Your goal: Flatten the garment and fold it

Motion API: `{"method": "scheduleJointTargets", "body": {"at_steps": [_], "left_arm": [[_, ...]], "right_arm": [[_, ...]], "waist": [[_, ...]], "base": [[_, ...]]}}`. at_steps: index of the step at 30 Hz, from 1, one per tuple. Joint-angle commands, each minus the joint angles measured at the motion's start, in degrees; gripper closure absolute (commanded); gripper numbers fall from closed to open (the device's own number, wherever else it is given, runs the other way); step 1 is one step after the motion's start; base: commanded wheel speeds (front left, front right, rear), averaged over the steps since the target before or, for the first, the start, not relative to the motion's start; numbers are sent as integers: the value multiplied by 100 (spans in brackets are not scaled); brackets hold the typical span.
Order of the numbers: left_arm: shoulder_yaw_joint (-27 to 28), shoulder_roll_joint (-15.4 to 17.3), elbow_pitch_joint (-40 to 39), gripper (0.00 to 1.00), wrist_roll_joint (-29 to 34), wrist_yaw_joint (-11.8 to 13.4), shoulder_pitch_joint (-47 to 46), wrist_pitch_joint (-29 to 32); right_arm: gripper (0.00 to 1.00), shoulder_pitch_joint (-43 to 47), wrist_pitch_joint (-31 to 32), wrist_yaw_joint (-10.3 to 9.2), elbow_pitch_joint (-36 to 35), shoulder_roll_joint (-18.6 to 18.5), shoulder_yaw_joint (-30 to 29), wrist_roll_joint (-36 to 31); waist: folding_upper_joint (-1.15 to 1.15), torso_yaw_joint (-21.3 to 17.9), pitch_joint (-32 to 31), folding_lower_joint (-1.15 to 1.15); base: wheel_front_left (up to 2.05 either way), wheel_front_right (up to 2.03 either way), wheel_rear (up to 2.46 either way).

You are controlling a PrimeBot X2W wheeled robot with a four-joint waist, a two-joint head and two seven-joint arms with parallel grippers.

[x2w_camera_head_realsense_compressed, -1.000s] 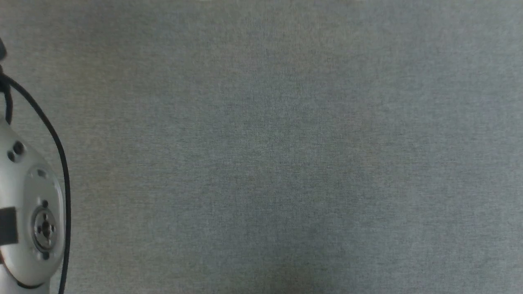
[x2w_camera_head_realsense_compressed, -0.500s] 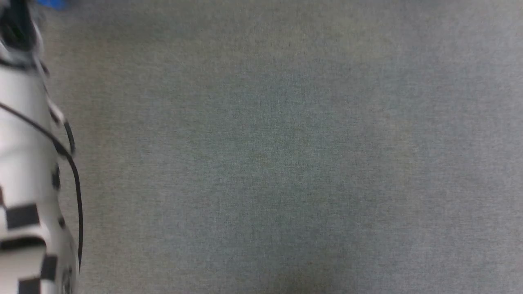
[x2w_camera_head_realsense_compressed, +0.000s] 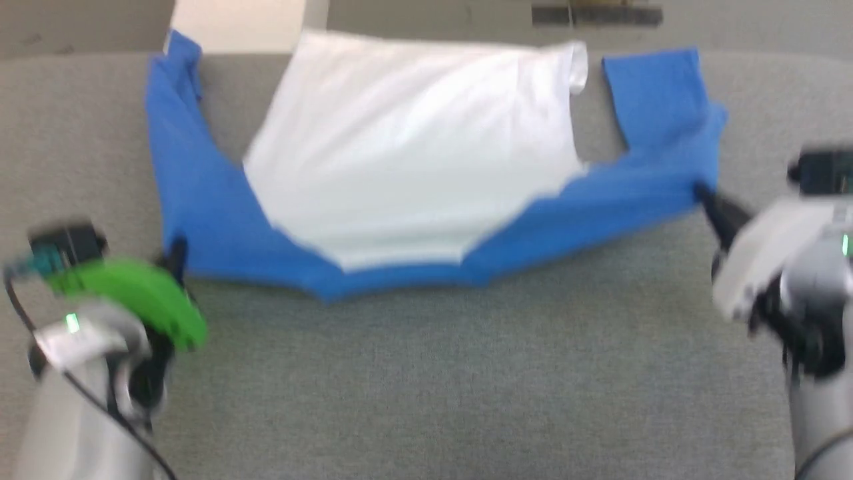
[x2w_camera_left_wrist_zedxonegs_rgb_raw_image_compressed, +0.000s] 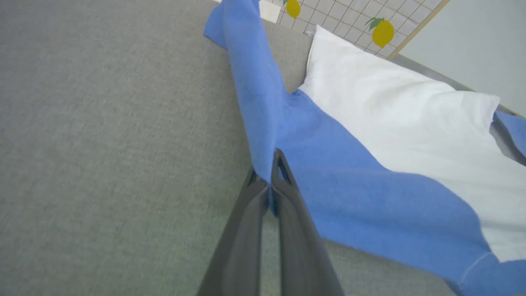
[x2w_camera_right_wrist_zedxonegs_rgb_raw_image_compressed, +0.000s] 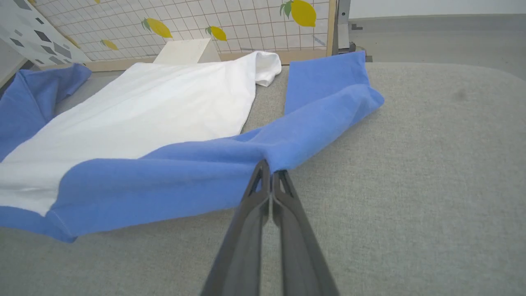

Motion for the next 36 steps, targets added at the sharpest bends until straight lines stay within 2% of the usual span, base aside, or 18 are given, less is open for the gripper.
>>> {"method": "scheduleJointTargets", "body": {"at_steps": [1, 7, 11, 16, 21, 24, 25, 30, 31, 32, 33, 36], "left_arm": [[38, 1, -151, 100, -46, 105, 391, 53], [183, -215, -944, 100, -143, 496, 1803, 153], [233, -313, -1319, 100, -95, 721, 2453, 137], [239, -449, -1621, 100, -20, 942, 3038, 87], [109, -490, -1751, 100, 227, 1134, 3371, 50], [5, -544, -1680, 100, 281, 1119, 3376, -20], [-161, -579, -1420, 100, 359, 1045, 3309, -90], [-347, -661, -949, 100, 439, 871, 3109, -391], [-358, -684, -858, 100, 436, 831, 3054, -486], [-375, -698, -793, 54, 436, 801, 3013, -539], [-413, -711, -719, 0, 432, 753, 2977, -566], [-441, -769, -649, 0, 362, 660, 2903, -656]], "right_arm": [[100, 368, 67, -12, -213, 78, -162, -51], [100, 1930, 324, -12, -1135, 652, -694, -154], [100, 2623, 462, -12, -1469, 777, -907, -163], [100, 3287, 562, -12, -1522, 792, -1085, -83], [100, 3760, 656, -12, -1253, 793, -1158, -44], [100, 3854, 627, -12, -1093, 794, -1130, -52], [100, 3843, 427, -12, -770, 794, -1034, -49], [100, 3684, -37, -12, -206, 794, -852, -12], [95, 3646, -157, -12, -122, 794, -829, 22], [31, 3626, -224, -12, -68, 794, -789, 30], [0, 3614, -287, -12, -20, 794, -751, 36], [0, 3587, -480, -12, -46, 794, -761, 58]], "waist": [[0, 49, -587, 0], [0, 99, -840, 0], [0, 134, -923, 0], [0, 149, -1022, 0], [0, 176, -1065, 0], [0, 189, -1042, 0], [0, 190, -1011, 0], [0, 182, -952, 0], [0, 184, -943, 0], [0, 187, -939, 0], [0, 191, -936, 0], [0, 207, -935, 0]], "base": [[0, 0, 0], [0, 0, 0], [0, 0, 0], [0, 0, 0], [0, 0, 0], [0, 0, 0], [0, 0, 0], [0, 0, 0], [0, 0, 0], [0, 0, 0], [0, 0, 0], [0, 0, 0]]}}
